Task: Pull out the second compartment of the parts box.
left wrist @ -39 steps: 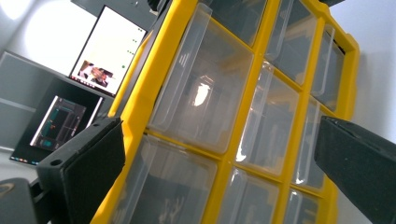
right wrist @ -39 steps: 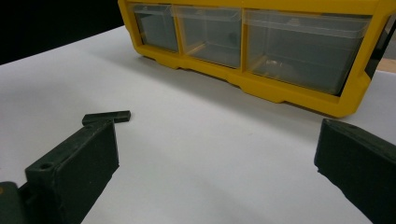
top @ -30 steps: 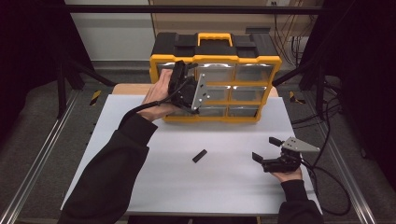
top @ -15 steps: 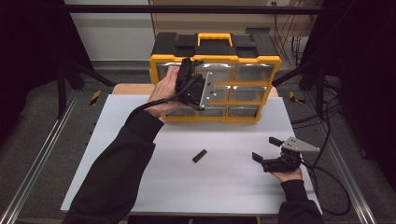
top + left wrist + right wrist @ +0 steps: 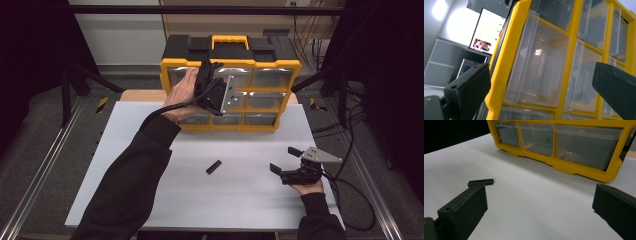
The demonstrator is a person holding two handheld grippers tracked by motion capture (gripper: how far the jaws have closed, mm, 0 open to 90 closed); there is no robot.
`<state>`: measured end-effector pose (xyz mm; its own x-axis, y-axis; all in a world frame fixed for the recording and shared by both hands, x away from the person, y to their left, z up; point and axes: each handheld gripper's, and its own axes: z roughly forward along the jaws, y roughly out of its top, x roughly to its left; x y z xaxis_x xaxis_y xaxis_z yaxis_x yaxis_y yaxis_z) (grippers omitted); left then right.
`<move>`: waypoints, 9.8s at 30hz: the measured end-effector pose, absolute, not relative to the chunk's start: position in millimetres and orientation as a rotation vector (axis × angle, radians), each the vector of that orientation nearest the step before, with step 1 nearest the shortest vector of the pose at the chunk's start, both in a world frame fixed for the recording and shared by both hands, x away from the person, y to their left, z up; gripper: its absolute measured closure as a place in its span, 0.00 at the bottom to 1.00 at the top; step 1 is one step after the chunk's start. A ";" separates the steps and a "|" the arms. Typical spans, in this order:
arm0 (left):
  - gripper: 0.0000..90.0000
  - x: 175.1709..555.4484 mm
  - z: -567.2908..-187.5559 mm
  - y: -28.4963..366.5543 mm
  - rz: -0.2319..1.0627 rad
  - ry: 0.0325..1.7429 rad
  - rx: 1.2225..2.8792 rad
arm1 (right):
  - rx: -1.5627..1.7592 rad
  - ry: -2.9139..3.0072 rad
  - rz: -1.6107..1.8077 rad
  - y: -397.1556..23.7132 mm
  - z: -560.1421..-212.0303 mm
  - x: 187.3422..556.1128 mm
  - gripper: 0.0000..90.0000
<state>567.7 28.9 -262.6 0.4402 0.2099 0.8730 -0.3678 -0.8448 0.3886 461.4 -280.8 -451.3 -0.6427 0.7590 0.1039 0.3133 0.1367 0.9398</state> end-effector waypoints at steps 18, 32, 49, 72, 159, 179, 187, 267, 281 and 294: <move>0.02 581.0 -272.1 10.0 1.467 -0.182 2.190 | 1.036 2.020 1.512 -280.6 -451.3 460.9 0.00; 0.03 587.1 -278.8 7.1 1.503 -0.210 2.205 | 1.035 2.015 1.514 -281.2 -450.8 460.8 0.00; 0.16 585.1 -287.0 6.5 1.619 -0.263 2.185 | 1.033 2.014 1.516 -281.2 -450.8 460.8 0.00; 0.41 582.5 -289.0 6.3 1.748 -0.278 2.111 | 1.034 2.014 1.518 -281.3 -450.7 460.8 0.00; 0.88 562.0 -292.6 9.5 2.006 -0.391 1.977 | 1.035 2.011 1.524 -281.8 -450.4 460.9 0.00; 0.88 553.3 -293.8 11.0 2.007 -0.403 1.961 | 1.036 2.008 1.527 -282.0 -450.1 460.7 0.00; 0.89 548.1 -294.3 11.8 2.005 -0.409 1.955 | 1.037 2.011 1.526 -281.6 -450.5 460.9 0.00; 0.89 509.7 -301.6 16.2 2.020 -0.442 1.897 | 1.038 2.007 1.532 -281.7 -450.1 460.4 0.00; 0.89 498.9 -303.2 17.7 2.032 -0.476 1.891 | 1.039 2.008 1.530 -281.9 -450.1 460.3 0.00; 0.88 496.0 -304.4 17.2 2.027 -0.478 1.898 | 1.042 2.008 1.531 -281.7 -450.0 460.1 0.00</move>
